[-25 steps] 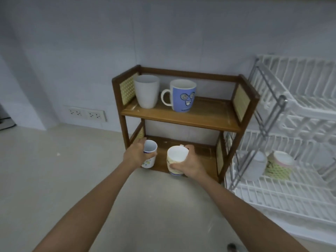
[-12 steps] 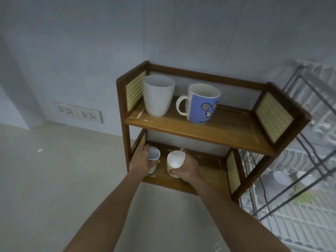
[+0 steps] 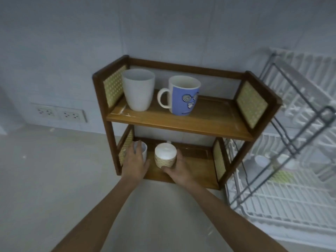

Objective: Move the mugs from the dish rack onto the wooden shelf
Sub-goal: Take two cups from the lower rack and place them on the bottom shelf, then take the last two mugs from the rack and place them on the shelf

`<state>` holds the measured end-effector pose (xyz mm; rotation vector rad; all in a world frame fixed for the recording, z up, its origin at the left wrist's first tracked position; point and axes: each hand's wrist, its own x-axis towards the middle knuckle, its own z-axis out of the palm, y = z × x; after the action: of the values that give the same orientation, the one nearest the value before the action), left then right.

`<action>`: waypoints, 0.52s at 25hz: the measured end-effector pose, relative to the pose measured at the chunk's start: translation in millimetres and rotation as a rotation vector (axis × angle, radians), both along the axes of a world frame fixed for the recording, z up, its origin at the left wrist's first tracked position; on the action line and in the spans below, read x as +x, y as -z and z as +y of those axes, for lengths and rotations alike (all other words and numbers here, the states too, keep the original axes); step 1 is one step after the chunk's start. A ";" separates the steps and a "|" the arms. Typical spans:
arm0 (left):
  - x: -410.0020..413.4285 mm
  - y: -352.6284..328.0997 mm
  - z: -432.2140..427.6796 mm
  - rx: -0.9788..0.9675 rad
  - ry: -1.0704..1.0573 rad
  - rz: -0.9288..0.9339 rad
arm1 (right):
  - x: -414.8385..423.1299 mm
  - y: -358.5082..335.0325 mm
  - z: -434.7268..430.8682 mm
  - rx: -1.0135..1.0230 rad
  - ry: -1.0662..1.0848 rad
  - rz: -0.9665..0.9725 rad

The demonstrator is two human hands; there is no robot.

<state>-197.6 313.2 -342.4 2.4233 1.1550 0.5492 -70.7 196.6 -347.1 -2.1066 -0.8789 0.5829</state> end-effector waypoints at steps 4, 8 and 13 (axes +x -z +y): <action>-17.1 0.5 -72.2 0.254 0.301 -0.168 | -24.8 -13.2 -102.3 0.023 -0.001 -0.037; -8.0 -10.1 -157.3 0.298 0.719 -0.210 | -18.8 -39.7 -203.2 0.191 0.100 -0.016; 46.8 -33.7 -238.9 0.341 1.057 -0.339 | 36.1 -68.9 -279.4 0.281 0.168 -0.075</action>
<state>-150.8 74.2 -308.7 2.6162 -0.4234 0.7587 -34.6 -82.8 -278.2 -1.9310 -0.7670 0.2770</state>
